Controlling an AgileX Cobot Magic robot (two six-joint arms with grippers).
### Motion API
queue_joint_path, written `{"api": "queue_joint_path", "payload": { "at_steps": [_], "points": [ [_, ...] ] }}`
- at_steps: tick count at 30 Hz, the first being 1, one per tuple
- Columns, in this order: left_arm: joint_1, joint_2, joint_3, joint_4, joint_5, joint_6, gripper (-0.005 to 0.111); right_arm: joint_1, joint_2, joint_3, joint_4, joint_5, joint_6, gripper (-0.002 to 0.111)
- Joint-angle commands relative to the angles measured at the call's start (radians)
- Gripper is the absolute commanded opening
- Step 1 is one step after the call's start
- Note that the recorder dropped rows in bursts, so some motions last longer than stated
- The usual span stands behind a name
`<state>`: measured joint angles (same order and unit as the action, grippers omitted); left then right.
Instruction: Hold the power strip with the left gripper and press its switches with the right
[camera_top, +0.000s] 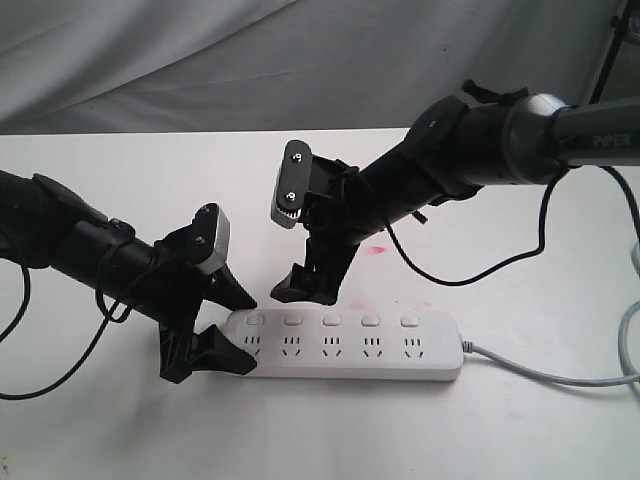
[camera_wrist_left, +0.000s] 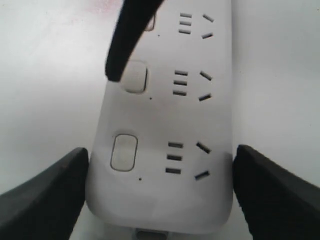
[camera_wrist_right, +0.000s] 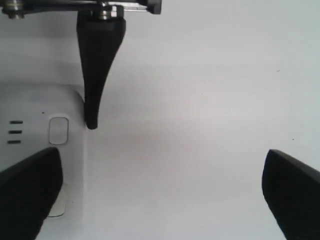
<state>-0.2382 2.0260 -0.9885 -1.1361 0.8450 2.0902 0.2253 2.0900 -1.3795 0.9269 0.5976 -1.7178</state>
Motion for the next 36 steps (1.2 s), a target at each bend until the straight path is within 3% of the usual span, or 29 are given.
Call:
{"api": "queue_joint_path", "payload": {
  "at_steps": [1, 36],
  "points": [
    [-0.005, 0.003, 0.001, -0.007, -0.015, 0.004, 0.044, -0.005, -0.015, 0.007, -0.005, 0.019, 0.006, 0.104],
    [-0.005, 0.003, 0.001, -0.007, -0.015, 0.004, 0.044, -0.005, 0.031, 0.009, -0.054, 0.013, 0.001, 0.104]
  ]
}}
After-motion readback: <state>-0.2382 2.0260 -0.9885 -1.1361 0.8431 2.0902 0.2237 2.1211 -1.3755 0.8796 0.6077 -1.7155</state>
